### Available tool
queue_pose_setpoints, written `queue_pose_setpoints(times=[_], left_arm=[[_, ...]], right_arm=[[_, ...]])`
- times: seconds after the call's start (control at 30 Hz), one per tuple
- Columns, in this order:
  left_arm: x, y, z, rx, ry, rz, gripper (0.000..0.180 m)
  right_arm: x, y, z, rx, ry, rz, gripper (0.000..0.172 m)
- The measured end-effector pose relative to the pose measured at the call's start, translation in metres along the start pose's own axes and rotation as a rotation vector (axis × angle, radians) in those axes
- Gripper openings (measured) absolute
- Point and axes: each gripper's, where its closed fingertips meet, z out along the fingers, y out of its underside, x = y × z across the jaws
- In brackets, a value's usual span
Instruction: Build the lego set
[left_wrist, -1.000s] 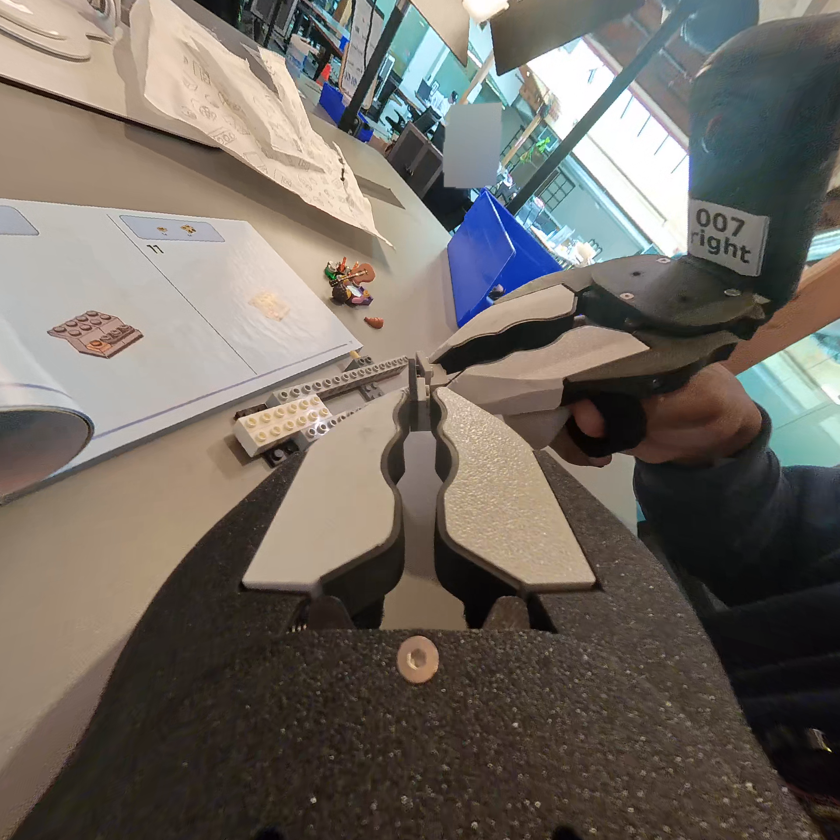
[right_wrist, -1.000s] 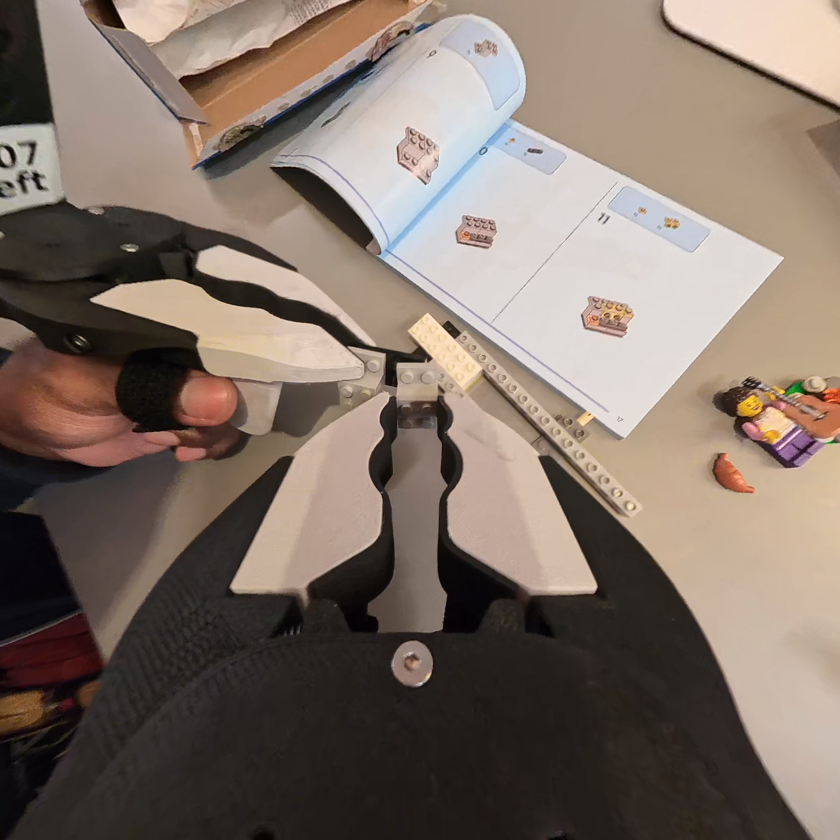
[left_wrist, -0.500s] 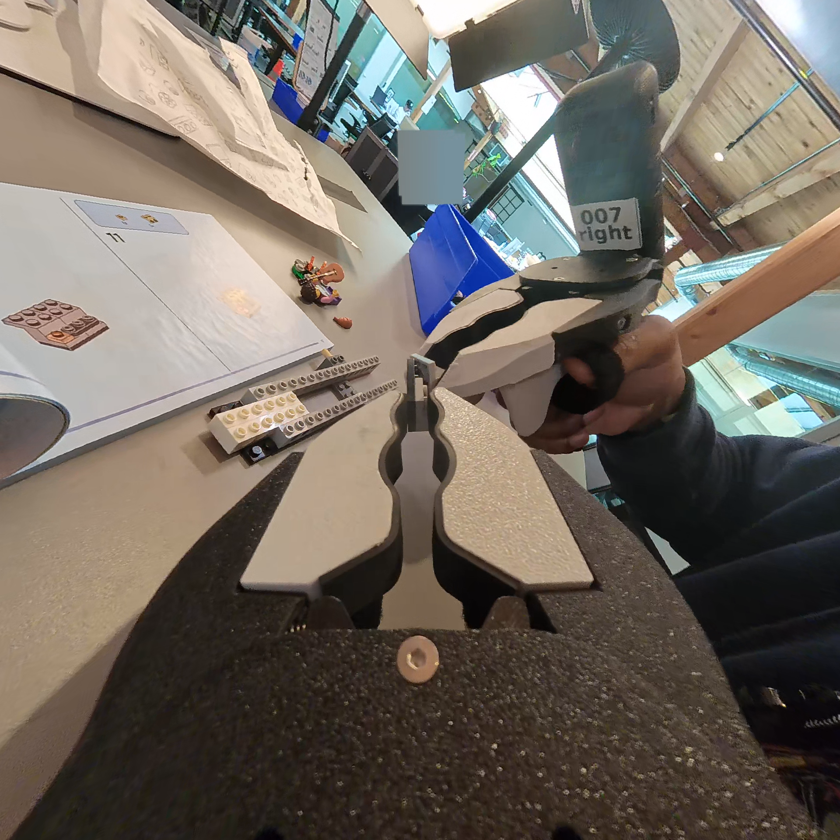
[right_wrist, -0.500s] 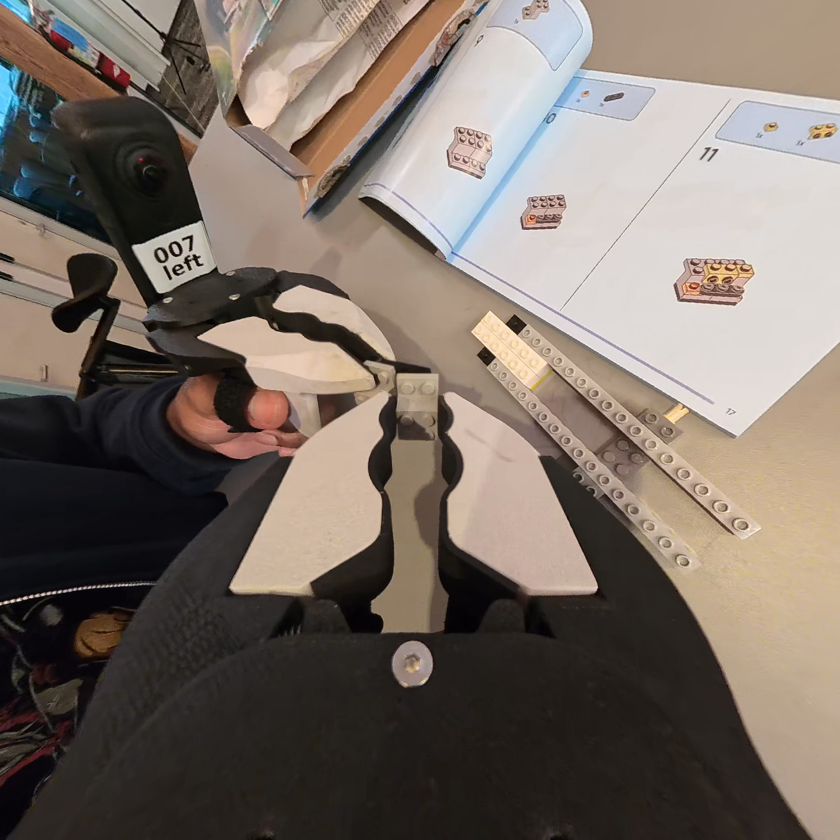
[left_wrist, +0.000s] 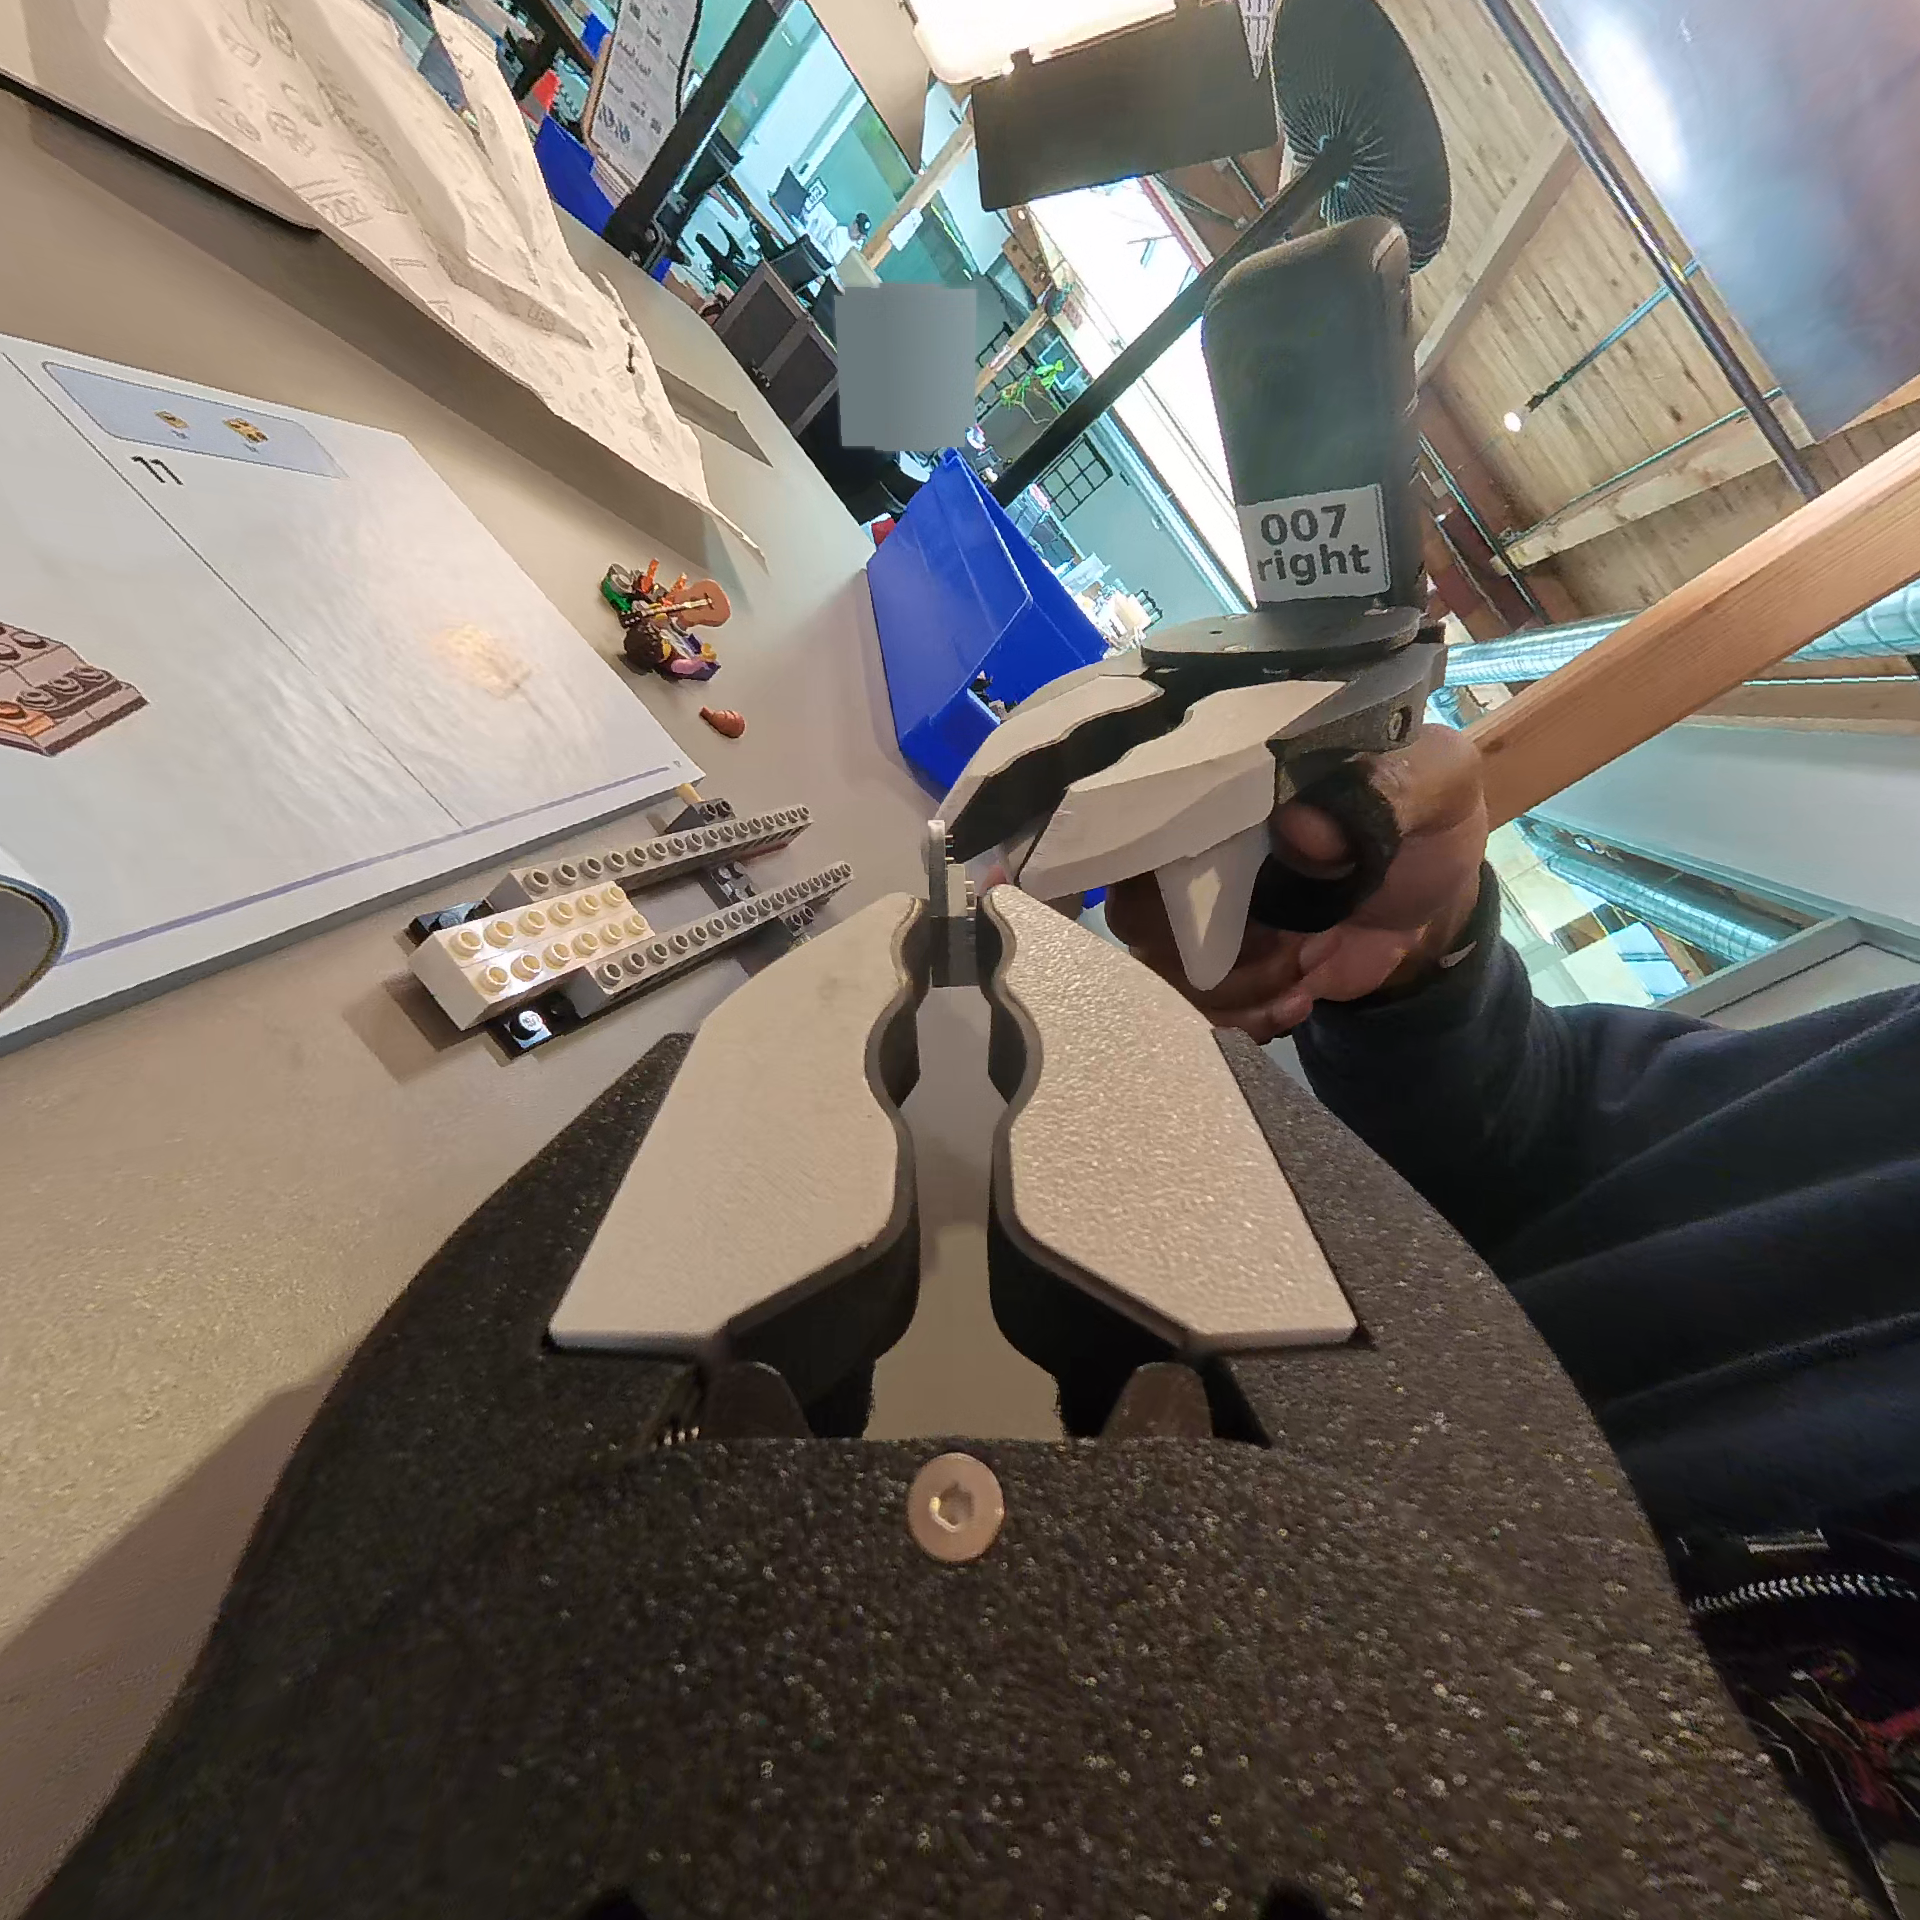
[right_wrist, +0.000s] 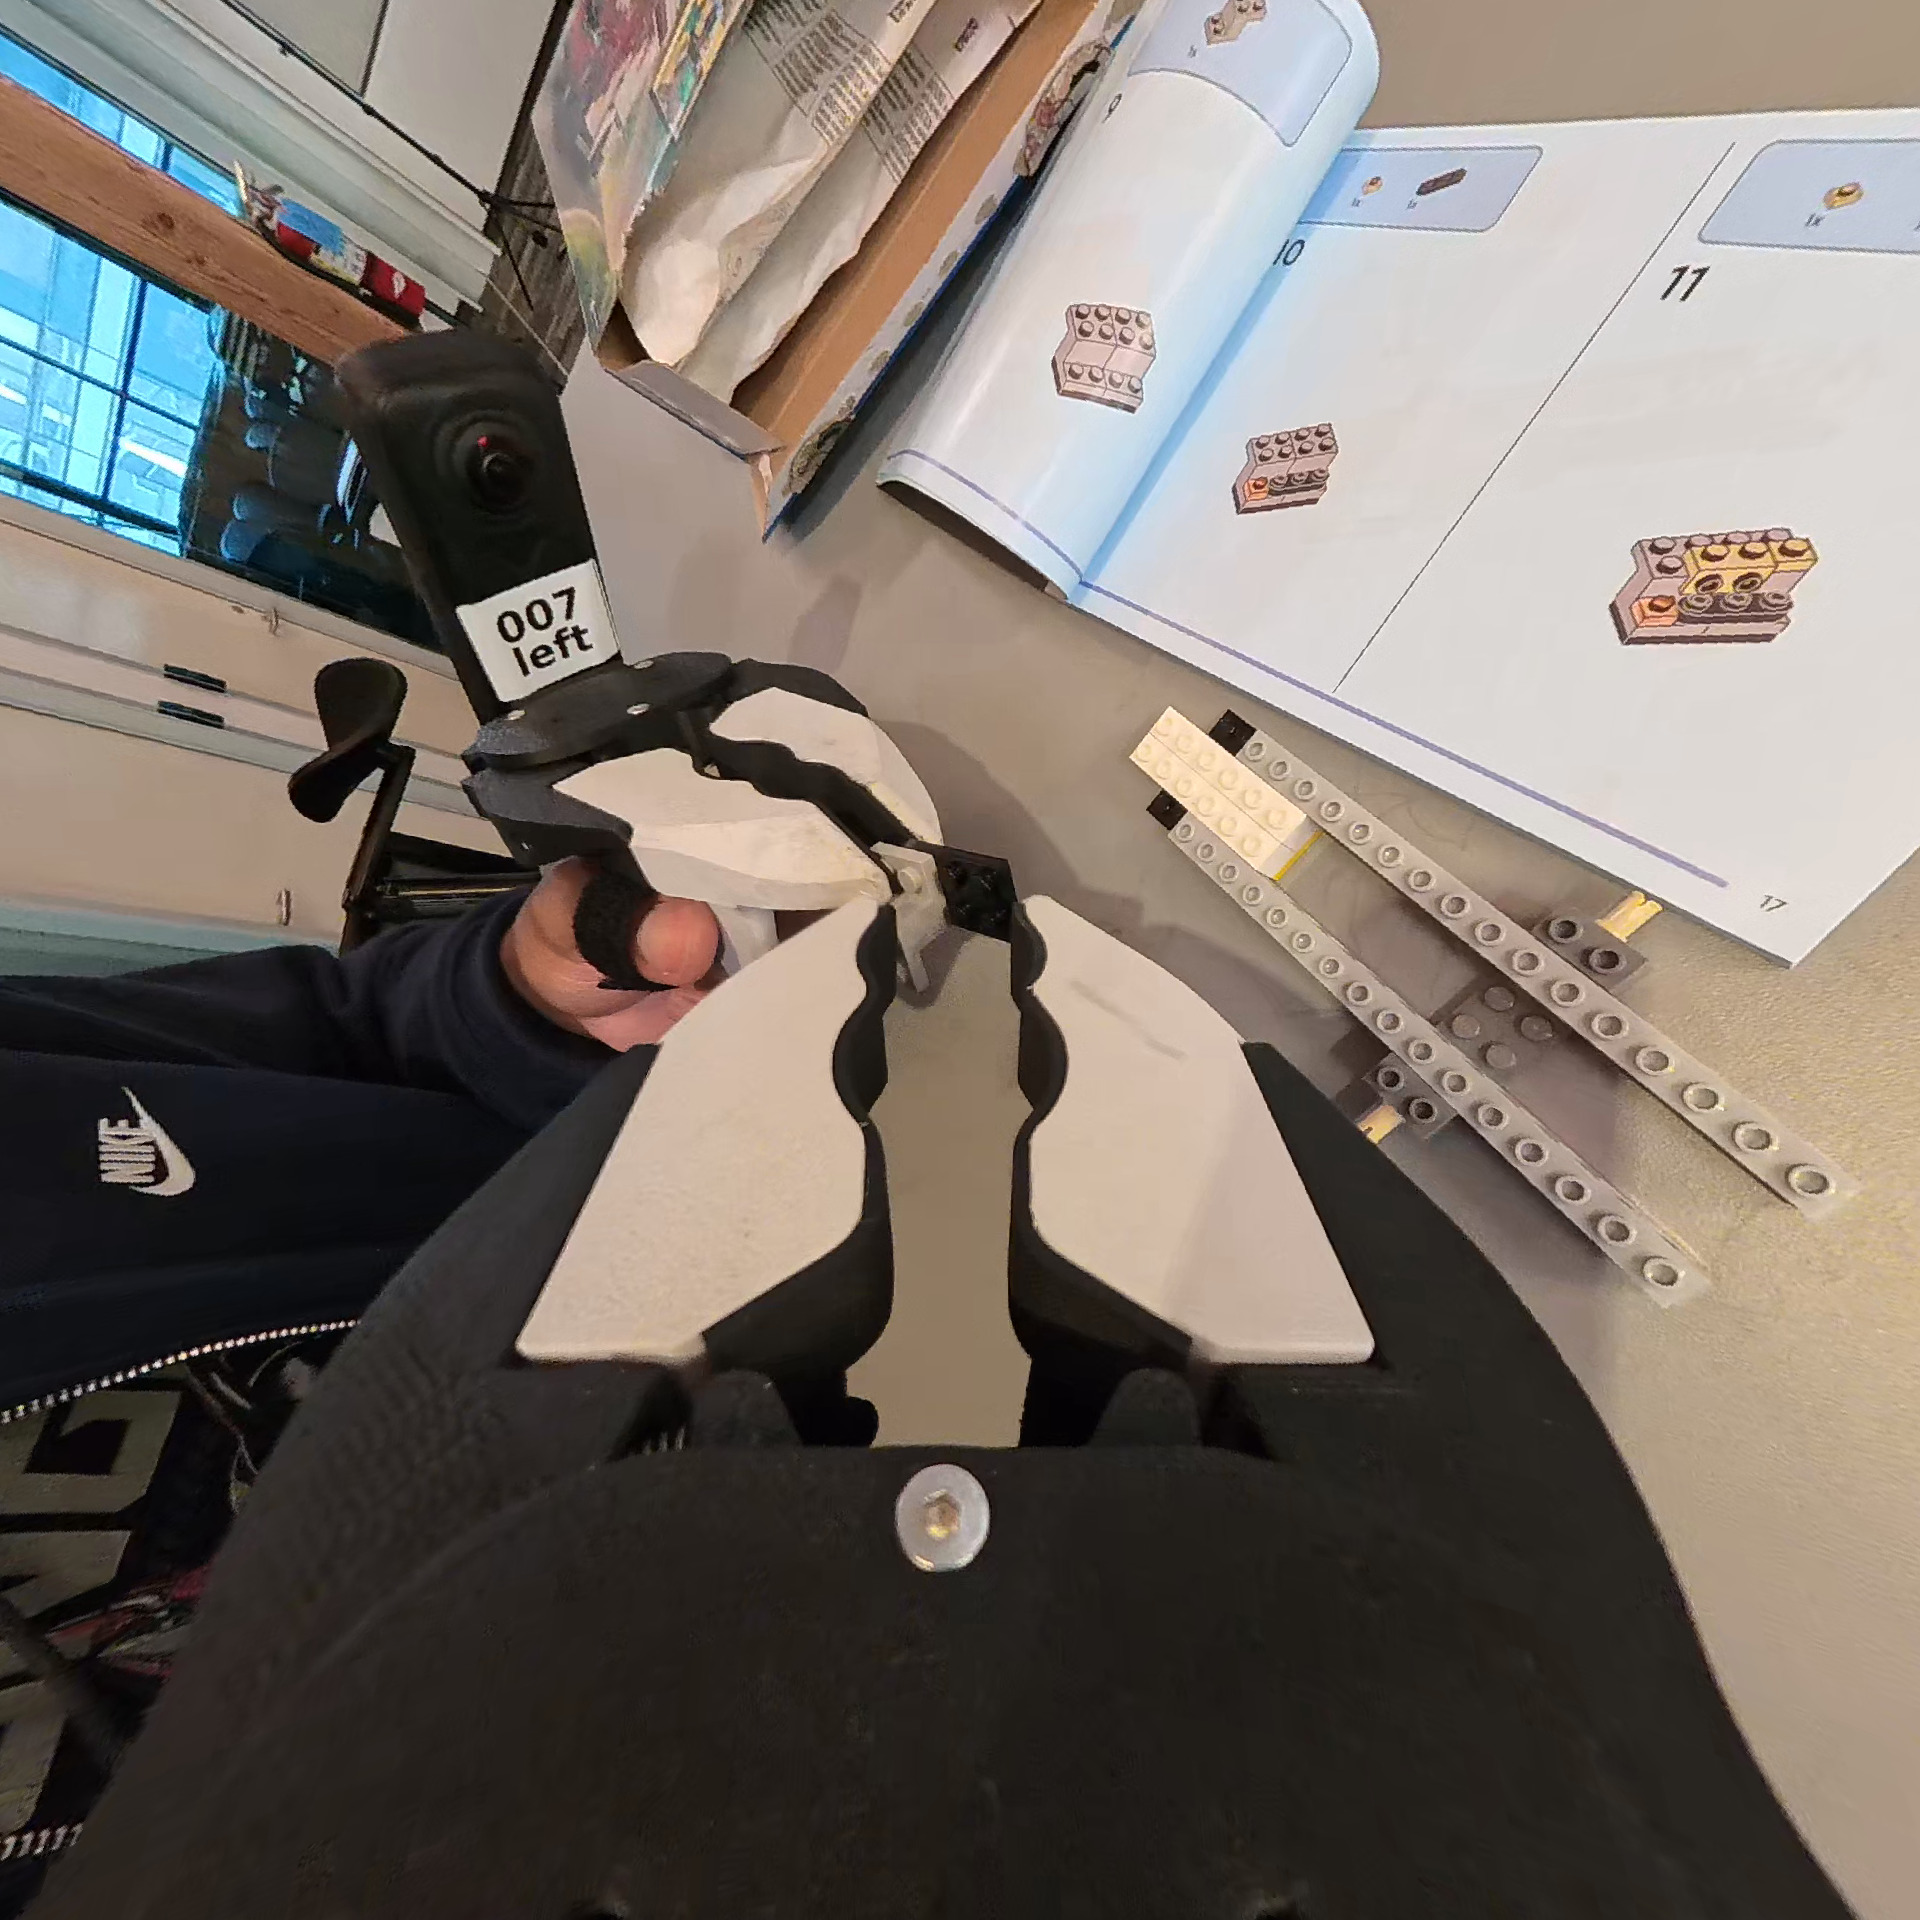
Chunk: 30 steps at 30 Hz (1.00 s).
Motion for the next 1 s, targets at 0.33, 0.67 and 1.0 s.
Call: queue_pose_setpoints(times=[0.33, 0.67, 1.0], left_arm=[[-0.005, 0.005, 0.0, -0.062, -0.049, 0.088, 0.008], [-0.014, 0.032, 0.006, -0.306, -0.081, 0.18, 0.008], [-0.01, 0.029, 0.002, -0.287, -0.043, 0.177, 0.008]], right_arm=[[0.021, 0.015, -0.026, -0.004, 0.195, -0.389, 0.018], [0.053, 0.069, -0.007, -0.073, 0.396, -0.546, 0.031], [0.057, 0.051, -0.003, -0.291, 0.202, -1.073, 0.034]])
